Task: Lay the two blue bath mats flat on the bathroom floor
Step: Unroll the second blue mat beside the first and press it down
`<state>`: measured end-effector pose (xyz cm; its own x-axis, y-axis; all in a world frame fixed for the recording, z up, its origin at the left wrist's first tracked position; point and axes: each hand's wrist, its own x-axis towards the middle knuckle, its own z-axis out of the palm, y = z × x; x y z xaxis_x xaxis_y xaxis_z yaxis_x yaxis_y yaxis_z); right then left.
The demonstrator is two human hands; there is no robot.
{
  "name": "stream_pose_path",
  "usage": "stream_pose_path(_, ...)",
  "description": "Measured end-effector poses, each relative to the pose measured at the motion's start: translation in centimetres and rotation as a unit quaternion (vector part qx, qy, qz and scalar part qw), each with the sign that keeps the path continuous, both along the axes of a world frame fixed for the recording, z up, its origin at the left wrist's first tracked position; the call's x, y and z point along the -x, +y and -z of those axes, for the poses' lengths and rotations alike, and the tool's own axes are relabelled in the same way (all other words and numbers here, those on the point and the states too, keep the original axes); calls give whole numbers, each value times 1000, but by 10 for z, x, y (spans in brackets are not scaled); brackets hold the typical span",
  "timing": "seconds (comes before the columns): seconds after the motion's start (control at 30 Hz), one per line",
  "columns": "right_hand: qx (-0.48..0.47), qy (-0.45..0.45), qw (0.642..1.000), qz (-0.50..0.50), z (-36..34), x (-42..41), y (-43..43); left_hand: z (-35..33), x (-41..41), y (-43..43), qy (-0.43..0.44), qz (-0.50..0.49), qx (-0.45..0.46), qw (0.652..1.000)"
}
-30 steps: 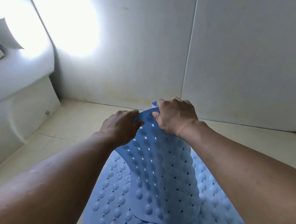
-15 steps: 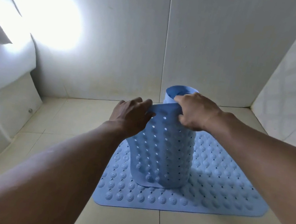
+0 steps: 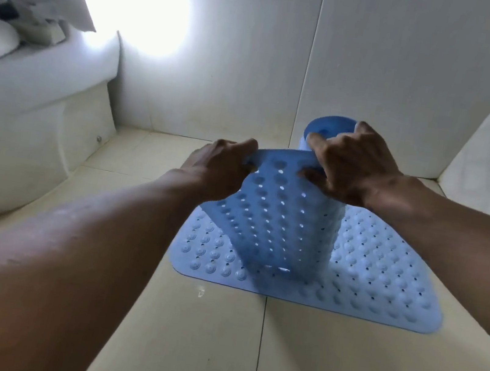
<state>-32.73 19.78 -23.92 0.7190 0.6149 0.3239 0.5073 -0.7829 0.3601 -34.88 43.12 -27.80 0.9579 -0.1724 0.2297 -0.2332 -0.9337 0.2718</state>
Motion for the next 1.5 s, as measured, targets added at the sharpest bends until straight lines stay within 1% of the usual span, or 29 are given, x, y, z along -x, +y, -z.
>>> stream_pose_path(0.07,-3,9,1000,7,-22,15,3,-20,11,1,18,-12,37,999)
stream_pose_path(0.1,-10,29,999,29,-33,19,4,-30,13,0,22,-17,38,999)
stream_pose_path(0.17,-19,98,992,75,-46,26,7,-47,17,-4,63,-28,-1,998)
stream_pose_path(0.2,-10,133,987,86,-46,30,10,-51,21,-8,113,-33,-23,993)
stream_pose_path(0.27,29,196,976,93,-30,43,16,-51,30,-17,248,-38,-57,966)
stream_pose_path(0.33,55,271,955,102,3,57,21,-35,42,-24,373,-34,-102,921)
stream_pose_path(0.4,62,338,932,119,44,70,25,0,49,-24,431,-25,-161,888)
stream_pose_path(0.43,58,358,923,128,66,77,25,23,55,-22,433,-29,-187,881)
stream_pose_path(0.5,30,383,911,149,111,89,24,68,72,-15,405,-51,-206,889)
stream_pose_path(0.6,-33,407,897,169,160,97,17,121,95,-5,370,-81,-146,914)
stream_pose_path(0.67,-69,425,887,167,182,96,11,145,102,-3,341,-88,-132,926)
stream_pose_path(0.8,-137,446,867,173,212,93,4,177,103,-4,293,-88,-177,935)
stream_pose_path(0.9,-217,413,849,250,225,95,2,196,100,0,249,-97,-201,942)
stream_pose_path(0.93,-235,409,832,291,228,97,1,202,102,0,220,-100,-194,951)
stream_pose_path(0.97,-255,425,802,333,233,99,-1,209,106,-2,192,-96,-171,962)
stream_pose_path(1.0,-290,460,755,367,239,101,-4,217,115,-5,178,-79,-140,971)
stream_pose_path(1.03,-344,501,693,388,244,104,-8,228,128,-10,185,-55,-115,974)
stream_pose_path(1.07,-409,530,627,398,249,108,-12,240,144,-15,208,-35,-95,973)
stream_pose_path(1.1,-464,542,573,402,252,113,-15,251,160,-19,239,-25,-79,967)
stream_pose_path(1.13,-492,551,537,407,253,118,-18,262,174,-23,271,-27,-67,960)
stream_pose_path(1.17,-499,564,513,412,252,122,-20,272,183,-24,298,-36,-59,952)
stream_pose_path(1.2,-496,578,502,410,250,126,-22,280,188,-24,313,-45,-57,947)
stream_pose_path(1.27,-475,591,506,412,243,132,-25,287,189,-21,323,-49,-64,943)
stream_pose_path(1.3,-468,583,515,419,243,132,-27,287,187,-17,327,-48,-69,941)
stream_pose_path(1.33,-462,563,532,431,243,131,-28,286,184,-14,333,-49,-75,939)
stream_pose_path(1.4,-426,505,595,458,241,129,-25,283,178,-8,347,-59,-87,932)
stream_pose_path(1.43,-406,481,616,474,242,128,-23,282,176,-5,353,-66,-92,929)
stream_pose_path(1.47,-388,465,625,493,242,126,-21,280,173,-3,360,-72,-96,925)
stream_pose_path(1.5,-375,458,626,508,241,124,-19,278,170,-2,367,-76,-99,922)
